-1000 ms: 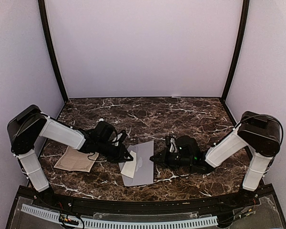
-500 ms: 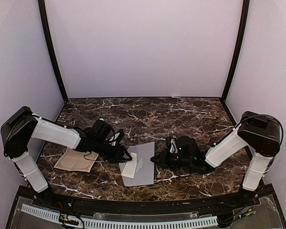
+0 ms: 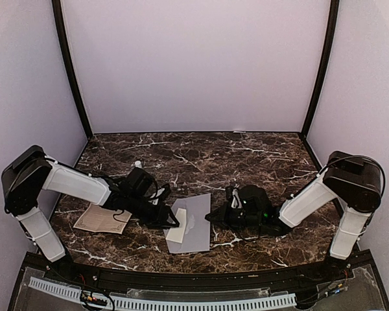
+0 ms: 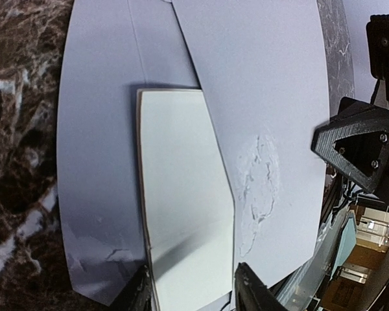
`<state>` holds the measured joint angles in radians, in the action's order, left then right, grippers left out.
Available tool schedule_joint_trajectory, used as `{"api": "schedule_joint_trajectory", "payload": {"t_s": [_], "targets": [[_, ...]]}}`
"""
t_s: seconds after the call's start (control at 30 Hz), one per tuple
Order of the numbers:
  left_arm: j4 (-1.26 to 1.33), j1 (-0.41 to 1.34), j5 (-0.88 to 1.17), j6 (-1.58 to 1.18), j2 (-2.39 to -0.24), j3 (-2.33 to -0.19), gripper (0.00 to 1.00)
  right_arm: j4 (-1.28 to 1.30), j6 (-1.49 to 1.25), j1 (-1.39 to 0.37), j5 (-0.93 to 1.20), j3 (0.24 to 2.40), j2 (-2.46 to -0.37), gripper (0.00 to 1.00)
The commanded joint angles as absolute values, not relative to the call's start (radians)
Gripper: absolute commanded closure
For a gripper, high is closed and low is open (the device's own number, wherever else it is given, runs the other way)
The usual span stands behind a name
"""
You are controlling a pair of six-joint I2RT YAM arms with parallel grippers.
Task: Place the letter into the envelope and seal it
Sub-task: Place the letter in the envelope.
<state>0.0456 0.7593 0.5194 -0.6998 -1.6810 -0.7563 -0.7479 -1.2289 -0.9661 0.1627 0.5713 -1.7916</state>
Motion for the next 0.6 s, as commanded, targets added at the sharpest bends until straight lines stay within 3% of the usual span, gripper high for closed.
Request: {"api": "schedule_joint_trajectory", "payload": {"t_s": [0.0, 0.57], "targets": [[0.016, 0.778, 0.559, -0.713, -1.647, -0.742, 0.58, -0.746, -1.229, -0.961, 0.155, 0.584, -1.809, 1.00], [0.110, 0.828, 0.582, -0.756, -1.736, -0.808, 0.59, -0.732, -1.224, -0.962, 0.170, 0.597, -1.825, 1.00]]}}
